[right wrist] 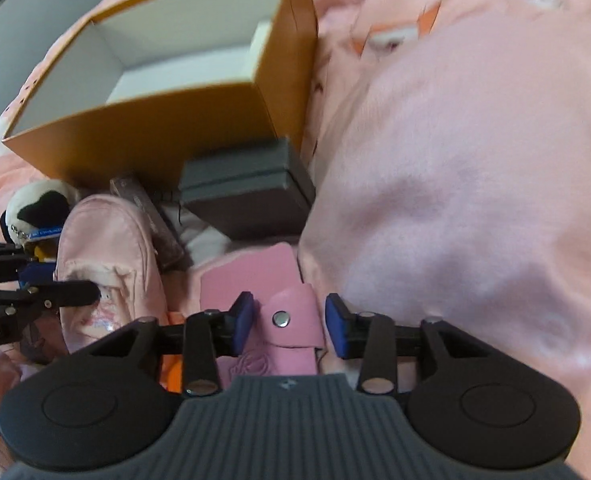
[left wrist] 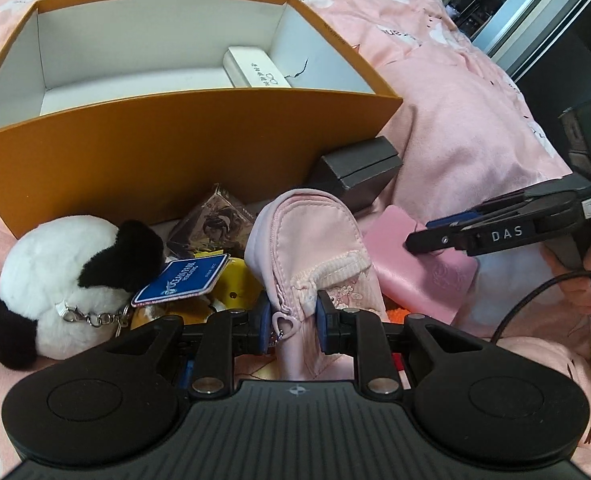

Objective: Organize objects
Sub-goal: 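Grasp the pink snap wallet with the right tool and lift it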

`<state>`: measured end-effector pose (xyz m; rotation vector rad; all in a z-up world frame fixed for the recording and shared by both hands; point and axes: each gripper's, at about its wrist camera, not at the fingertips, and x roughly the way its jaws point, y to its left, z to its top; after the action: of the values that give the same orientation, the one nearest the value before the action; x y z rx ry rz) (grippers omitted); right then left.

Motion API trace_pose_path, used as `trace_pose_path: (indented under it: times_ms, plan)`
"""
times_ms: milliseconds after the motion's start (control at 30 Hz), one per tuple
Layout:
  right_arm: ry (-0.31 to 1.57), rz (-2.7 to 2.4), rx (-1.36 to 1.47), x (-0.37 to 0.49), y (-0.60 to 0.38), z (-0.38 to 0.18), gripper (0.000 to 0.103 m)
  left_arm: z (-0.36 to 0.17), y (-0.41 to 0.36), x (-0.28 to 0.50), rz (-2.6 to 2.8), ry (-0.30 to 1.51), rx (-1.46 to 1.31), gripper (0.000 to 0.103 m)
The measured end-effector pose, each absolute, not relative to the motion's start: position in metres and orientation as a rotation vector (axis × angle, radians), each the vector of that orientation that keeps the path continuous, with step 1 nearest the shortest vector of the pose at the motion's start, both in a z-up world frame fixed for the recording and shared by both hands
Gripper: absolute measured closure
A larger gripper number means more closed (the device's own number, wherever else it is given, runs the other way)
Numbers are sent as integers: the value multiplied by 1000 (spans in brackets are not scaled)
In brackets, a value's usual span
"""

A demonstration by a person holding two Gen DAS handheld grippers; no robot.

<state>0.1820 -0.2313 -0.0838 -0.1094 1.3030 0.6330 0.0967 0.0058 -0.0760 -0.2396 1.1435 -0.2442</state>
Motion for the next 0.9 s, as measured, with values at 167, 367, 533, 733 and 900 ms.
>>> trace_pose_path:
  times_ms: [167, 367, 533, 733, 900]
  plan:
    - [1351, 649, -45, 187, -239, -95, 60, -80, 4, 105, -243, 1158, -234, 78]
    - [1399, 690, -47, 182, -244, -93, 61, -84, 3, 109, -248, 1160, -236, 78]
    - [1462, 686, 11, 191, -255, -113, 60, -86, 3, 111, -251, 1158, -238, 78]
    - [1477, 674, 41, 187, -256, -119, 59, -86, 3, 110, -248, 1155, -242, 78]
    - [1411, 658, 14, 169, -254, -102, 68, -85, 5, 108, -254, 1140, -260, 79]
